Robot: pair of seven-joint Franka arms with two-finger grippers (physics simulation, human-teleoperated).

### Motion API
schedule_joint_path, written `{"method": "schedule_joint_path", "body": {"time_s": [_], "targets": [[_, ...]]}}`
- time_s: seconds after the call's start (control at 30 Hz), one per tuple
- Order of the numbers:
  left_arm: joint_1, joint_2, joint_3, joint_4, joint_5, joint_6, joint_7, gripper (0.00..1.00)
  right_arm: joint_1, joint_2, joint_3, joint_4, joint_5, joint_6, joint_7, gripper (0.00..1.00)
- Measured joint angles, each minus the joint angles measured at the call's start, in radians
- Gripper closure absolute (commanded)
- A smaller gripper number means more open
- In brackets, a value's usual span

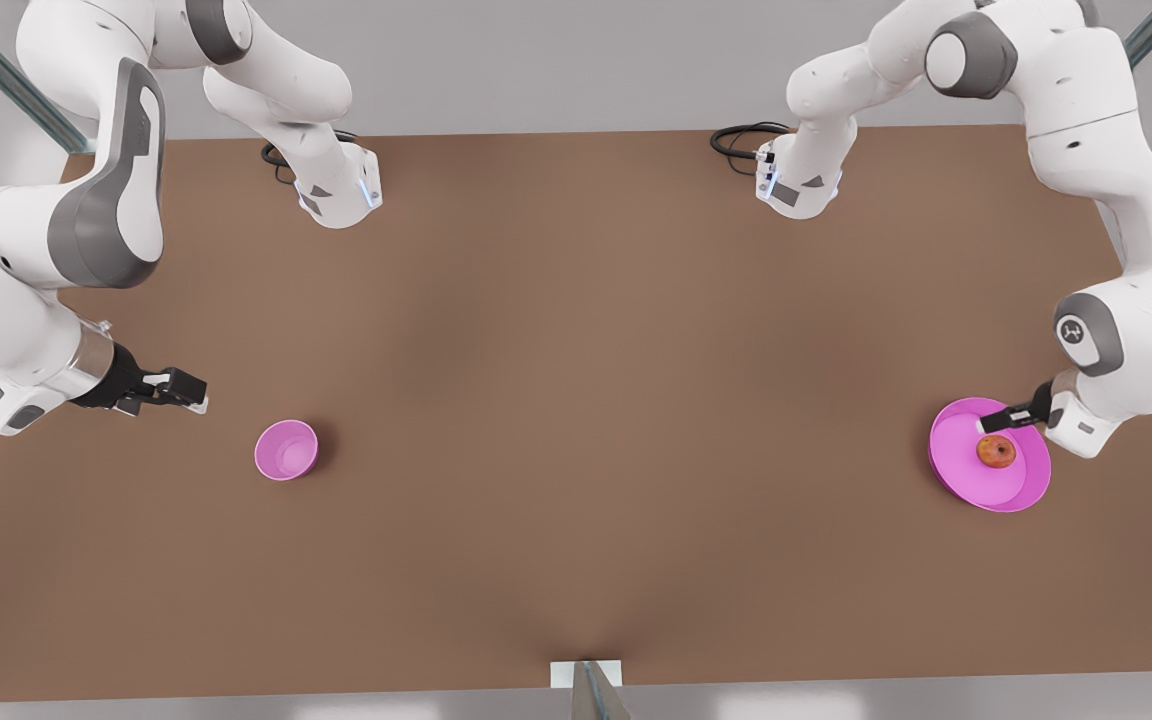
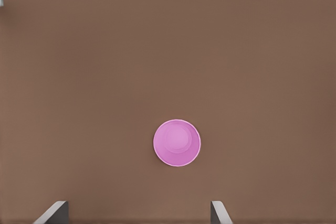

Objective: Use the left arm to pick up the apple from the plate, transfer it to the gripper of the right arm, and then use the right arm to place it into the bowl

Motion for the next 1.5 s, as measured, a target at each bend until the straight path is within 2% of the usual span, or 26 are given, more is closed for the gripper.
{"method": "schedule_joint_path", "body": {"time_s": [0.27,0.63,0.9,0.93,1.0,1.03,1.23,1.5], "targets": [[0.063,0.119,0.000,-0.009,0.000,0.194,0.191,0.00,0.000,0.000,0.000,0.000,0.001,0.000,0.000,0.00],[0.081,0.234,0.001,-0.005,0.004,0.306,0.349,0.00,0.001,0.000,0.002,0.000,0.001,0.000,0.001,0.00],[0.079,0.254,0.001,-0.003,0.005,0.350,0.416,0.01,-0.001,0.000,0.000,0.000,0.001,0.000,0.001,0.00],[0.078,0.257,0.001,-0.003,0.005,0.353,0.423,0.03,-0.001,0.000,0.000,0.000,0.001,0.000,0.001,0.00],[0.079,0.259,0.001,-0.003,0.005,0.357,0.434,0.17,0.001,0.000,0.000,0.000,0.001,0.000,0.001,0.00],[0.079,0.259,0.001,-0.003,0.005,0.358,0.439,0.20,0.001,0.000,0.000,0.000,0.001,0.000,0.001,0.00],[0.079,0.261,0.001,-0.003,0.005,0.364,0.464,0.27,0.001,0.000,0.001,0.000,0.001,0.000,0.001,0.00],[0.079,0.265,0.001,-0.002,0.009,0.371,0.481,0.30,0.005,-0.001,0.002,0.010,-0.008,-0.001,0.003,0.00]]}}
